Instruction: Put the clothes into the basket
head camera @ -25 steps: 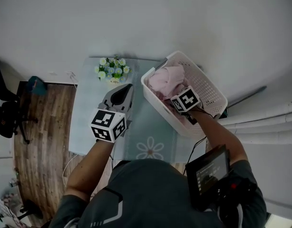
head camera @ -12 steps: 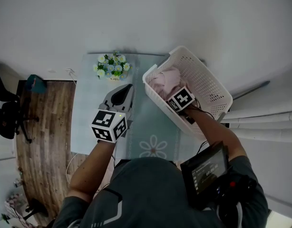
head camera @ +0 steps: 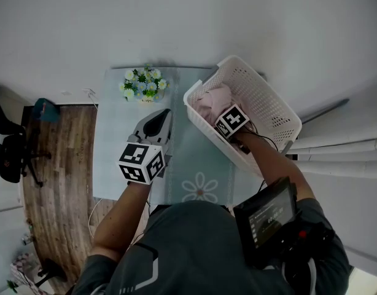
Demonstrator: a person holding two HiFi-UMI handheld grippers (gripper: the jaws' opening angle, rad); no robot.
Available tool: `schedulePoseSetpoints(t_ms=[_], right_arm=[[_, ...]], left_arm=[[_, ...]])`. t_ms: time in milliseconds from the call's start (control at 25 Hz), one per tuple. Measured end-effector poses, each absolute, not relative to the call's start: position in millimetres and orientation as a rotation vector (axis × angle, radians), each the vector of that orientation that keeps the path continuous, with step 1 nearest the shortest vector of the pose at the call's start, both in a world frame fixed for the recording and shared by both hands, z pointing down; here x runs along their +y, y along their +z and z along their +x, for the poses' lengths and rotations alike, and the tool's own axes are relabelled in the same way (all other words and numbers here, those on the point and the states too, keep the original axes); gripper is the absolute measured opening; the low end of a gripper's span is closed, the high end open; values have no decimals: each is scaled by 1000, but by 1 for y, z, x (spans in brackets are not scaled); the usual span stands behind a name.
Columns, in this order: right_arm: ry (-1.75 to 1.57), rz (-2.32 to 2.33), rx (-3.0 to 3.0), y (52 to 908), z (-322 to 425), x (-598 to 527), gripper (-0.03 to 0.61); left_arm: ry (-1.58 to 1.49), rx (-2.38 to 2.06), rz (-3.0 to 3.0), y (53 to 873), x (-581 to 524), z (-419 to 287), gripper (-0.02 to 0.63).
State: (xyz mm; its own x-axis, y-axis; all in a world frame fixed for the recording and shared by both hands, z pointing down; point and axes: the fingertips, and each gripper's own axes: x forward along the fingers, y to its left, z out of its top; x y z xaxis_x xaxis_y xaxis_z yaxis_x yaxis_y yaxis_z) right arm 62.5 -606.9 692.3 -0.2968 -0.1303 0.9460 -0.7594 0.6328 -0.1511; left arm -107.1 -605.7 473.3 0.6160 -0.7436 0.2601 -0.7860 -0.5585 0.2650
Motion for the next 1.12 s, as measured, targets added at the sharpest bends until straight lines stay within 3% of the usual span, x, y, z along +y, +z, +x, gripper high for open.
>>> schedulePoseSetpoints(t_ms=[360, 640, 1120], right_arm=[[757, 729, -1808, 693, 64, -609, 327], [726, 766, -1814, 681, 70, -611, 391], [579, 938, -2089, 551, 77, -611, 396]], left_arm=[[159, -1218, 2490, 470, -598, -105, 8], [157, -1220, 2523, 456, -582, -100, 8], [66, -1311, 2550, 413, -537, -89, 8]])
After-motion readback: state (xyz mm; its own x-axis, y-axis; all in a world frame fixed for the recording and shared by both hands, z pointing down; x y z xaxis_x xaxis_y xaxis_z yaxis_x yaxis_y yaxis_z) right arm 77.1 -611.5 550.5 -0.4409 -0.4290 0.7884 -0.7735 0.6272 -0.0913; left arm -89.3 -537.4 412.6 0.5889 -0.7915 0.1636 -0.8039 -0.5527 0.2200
